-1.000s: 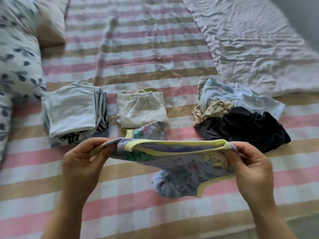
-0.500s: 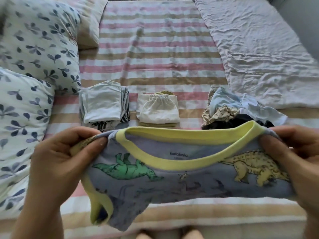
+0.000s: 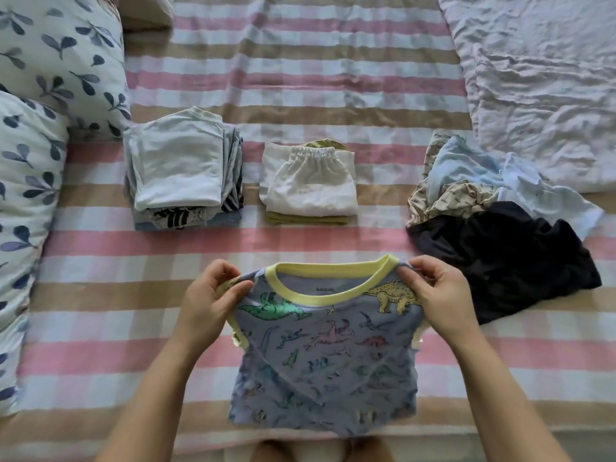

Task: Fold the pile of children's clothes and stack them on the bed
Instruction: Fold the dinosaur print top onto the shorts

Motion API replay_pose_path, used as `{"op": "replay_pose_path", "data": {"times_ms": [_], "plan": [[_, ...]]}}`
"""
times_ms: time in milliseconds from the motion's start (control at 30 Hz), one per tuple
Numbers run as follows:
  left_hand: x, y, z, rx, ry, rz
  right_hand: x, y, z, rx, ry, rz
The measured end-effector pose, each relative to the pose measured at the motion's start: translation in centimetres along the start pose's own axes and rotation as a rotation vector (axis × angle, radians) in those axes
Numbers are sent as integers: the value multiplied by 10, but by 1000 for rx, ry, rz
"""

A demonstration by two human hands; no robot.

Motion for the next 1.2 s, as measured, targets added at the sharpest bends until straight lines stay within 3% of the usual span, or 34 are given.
{"op": "replay_pose_path", "data": {"times_ms": [300, 433, 600, 900, 1067, 1200], "plan": [[64, 111, 53, -79, 5, 53, -77, 116, 42, -71, -165, -72], [86, 154, 74, -115, 119, 96, -117, 166, 66, -72, -262, -55], [127, 186, 102, -39, 310, 14, -159, 198, 87, -72, -370, -16], [109, 192, 122, -37, 625, 228, -173, 200, 88, -89, -363, -10], [101, 196, 114, -175, 568, 249, -168, 202, 84, -156, -400, -35], [100, 208, 116, -180, 608, 232, -172, 211, 85, -177, -494, 29]]}}
Point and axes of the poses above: each hand's wrist, its own y-axis towards the middle knuckle, its own z-axis out of the palm, x = y × z, the point moved 9 cm from there along y, towards the middle knuckle, and after that the axes turned 1 degree about -z, right-handed, at the moved point
